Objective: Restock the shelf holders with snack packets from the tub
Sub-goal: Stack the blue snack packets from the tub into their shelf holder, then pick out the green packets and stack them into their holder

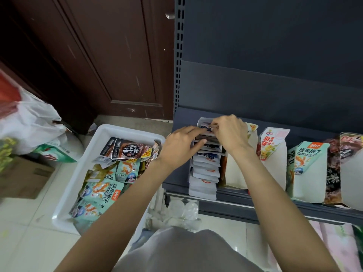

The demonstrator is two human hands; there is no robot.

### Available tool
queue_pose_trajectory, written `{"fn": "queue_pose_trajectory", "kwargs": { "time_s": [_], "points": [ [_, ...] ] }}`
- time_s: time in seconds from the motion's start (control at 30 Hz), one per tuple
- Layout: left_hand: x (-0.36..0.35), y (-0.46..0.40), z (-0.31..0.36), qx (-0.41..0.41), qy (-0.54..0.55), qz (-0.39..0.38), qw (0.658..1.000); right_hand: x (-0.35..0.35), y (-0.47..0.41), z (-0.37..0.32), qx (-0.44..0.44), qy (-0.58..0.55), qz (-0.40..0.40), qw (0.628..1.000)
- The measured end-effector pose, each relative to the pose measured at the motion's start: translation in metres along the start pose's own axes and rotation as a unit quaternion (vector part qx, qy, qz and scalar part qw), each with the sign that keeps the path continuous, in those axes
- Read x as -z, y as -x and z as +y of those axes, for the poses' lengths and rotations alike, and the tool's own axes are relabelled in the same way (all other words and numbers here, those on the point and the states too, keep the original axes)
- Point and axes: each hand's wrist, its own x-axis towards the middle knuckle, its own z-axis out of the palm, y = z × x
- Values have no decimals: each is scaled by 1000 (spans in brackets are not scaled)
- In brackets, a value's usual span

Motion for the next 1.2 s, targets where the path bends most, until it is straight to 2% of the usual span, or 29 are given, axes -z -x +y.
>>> {"fn": "queue_pose_trajectory", "kwargs": {
  "time_s": [0.07, 0.1, 0.17, 0.23, 0.3, 0.37, 0.43, 0.5, 0.57, 0.63, 0.77, 0.83, 0.9, 1.07, 1.2],
  "points": [
    [6, 9, -3, 7, 20, 26, 999, 10, 11, -1, -2, -5, 23, 1000],
    [11, 16, -6, 23, 30, 58, 998, 16, 19, -4, 2, -23, 59, 998],
    [22, 40, -17, 75, 48, 153, 984, 27, 40, -19, 25, -95, 160, 982],
    [33, 74, -33, 151, 66, 243, 956, 33, 60, -45, 79, -193, 208, 956],
    [42, 113, -52, 241, 79, 291, 923, 25, 73, -78, 143, -278, 183, 932],
    [48, 152, -73, 327, 74, 302, 892, 5, 80, -109, 183, -333, 114, 918],
    [53, 189, -98, 414, 53, 272, 867, -25, 80, -138, 194, -373, 21, 907],
    [56, 222, -121, 486, 27, 191, 852, -61, 77, -162, 159, -430, -115, 881],
    [58, 248, -139, 516, 10, 107, 850, -100, 74, -180, 103, -451, -229, 857],
    [59, 262, -152, 509, 5, 36, 860, -135, 73, -192, 60, -423, -275, 861],
    [58, 269, -170, 434, -8, -107, 895, -184, 76, -220, 13, -295, -289, 911],
    [56, 270, -176, 408, -25, -187, 893, -198, 83, -233, -5, -218, -296, 930],
    [55, 273, -180, 392, -35, -225, 891, -207, 91, -243, -38, -192, -286, 938],
    [60, 279, -190, 334, 7, -213, 918, -215, 98, -246, -165, -245, -230, 927],
    [64, 281, -198, 294, 8, -178, 939, -202, 101, -233, -222, -263, -98, 934]
  ]
}}
